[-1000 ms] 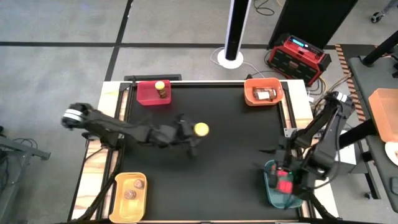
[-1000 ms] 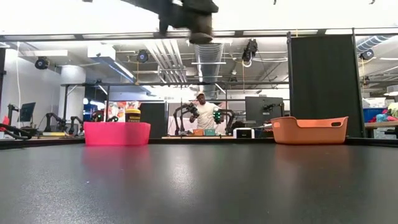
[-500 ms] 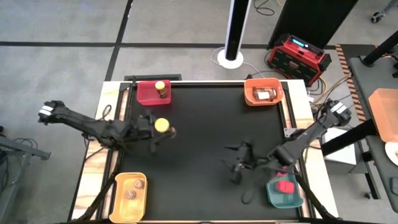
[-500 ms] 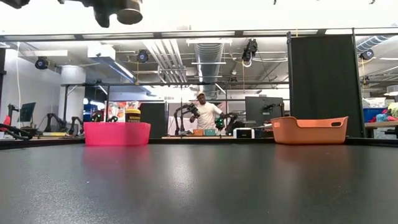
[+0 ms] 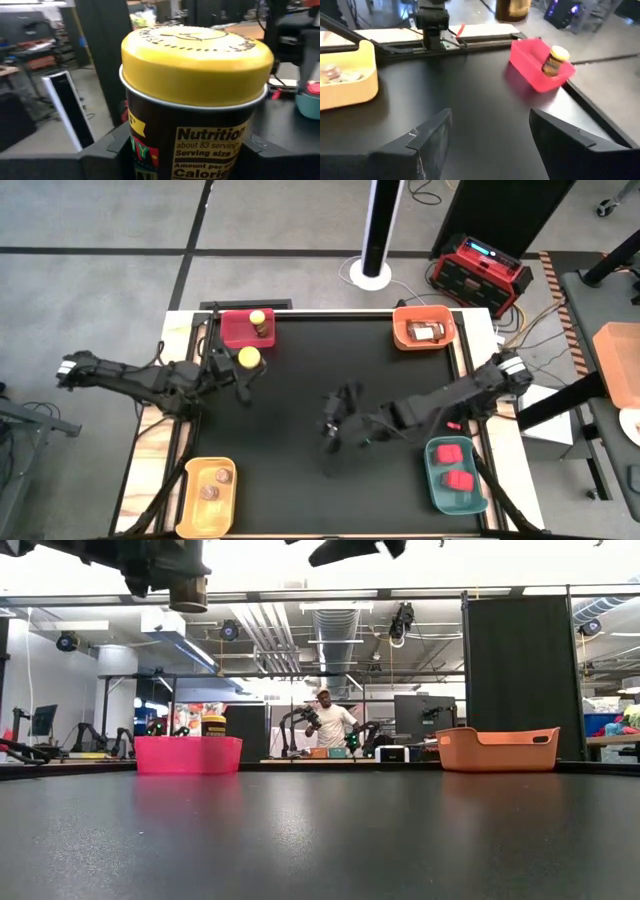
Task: Sort spices by type
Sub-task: Put the yellow seasoning bottle into the red bin
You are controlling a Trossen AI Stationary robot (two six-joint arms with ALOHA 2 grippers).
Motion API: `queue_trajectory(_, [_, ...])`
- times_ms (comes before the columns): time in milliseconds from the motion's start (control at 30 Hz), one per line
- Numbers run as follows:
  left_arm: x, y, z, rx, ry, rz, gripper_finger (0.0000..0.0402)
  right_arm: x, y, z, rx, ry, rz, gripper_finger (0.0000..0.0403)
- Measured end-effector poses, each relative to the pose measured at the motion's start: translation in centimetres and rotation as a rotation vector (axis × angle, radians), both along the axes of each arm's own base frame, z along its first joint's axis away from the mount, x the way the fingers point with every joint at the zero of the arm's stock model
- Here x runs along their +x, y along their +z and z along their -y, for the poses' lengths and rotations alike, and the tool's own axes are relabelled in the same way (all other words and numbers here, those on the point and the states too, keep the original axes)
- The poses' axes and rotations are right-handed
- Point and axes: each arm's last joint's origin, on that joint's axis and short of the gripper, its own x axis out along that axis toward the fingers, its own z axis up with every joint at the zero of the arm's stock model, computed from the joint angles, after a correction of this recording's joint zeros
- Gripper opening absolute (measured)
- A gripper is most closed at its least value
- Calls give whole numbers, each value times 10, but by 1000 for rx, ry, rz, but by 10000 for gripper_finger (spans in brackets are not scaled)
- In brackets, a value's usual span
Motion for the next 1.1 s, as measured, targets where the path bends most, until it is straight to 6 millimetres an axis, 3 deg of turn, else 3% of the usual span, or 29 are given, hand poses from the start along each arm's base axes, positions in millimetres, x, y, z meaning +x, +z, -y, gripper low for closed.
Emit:
queue_trajectory(167, [-3, -1, -11, -46, -212, 26, 184, 27, 10, 31, -29, 43, 9, 256])
queue_trajectory(300, [-9, -8, -21, -28, -163, 3, 183, 37, 16, 51, -126, 60, 32, 248])
queue_trajectory(433, [-12, -10, -24, -27, -279, -3, 183, 43, 25, 68, -209, 74, 91, 245])
queue_trajectory(700, [-13, -10, -27, -19, -277, -19, 183, 51, 31, 111, -140, 255, 179, 262])
queue_trajectory(867, [-13, -11, -23, -38, -413, -20, 184, 59, 24, 122, -150, 323, 204, 276])
queue_trajectory(1100, [-12, -10, -21, -56, -490, -6, 186, 71, 16, 115, -157, 416, 286, 291])
